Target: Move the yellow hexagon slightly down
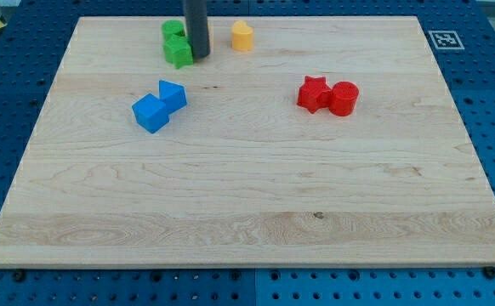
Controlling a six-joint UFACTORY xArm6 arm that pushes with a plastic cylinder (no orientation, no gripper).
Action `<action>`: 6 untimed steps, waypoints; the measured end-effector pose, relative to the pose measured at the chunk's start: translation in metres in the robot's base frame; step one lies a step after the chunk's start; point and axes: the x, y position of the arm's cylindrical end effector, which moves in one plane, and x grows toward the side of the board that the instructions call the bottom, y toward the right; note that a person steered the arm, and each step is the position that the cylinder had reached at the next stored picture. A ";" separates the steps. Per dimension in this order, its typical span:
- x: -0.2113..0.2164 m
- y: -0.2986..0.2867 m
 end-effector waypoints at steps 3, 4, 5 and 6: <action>0.025 0.048; 0.036 0.102; 0.021 0.141; -0.003 0.173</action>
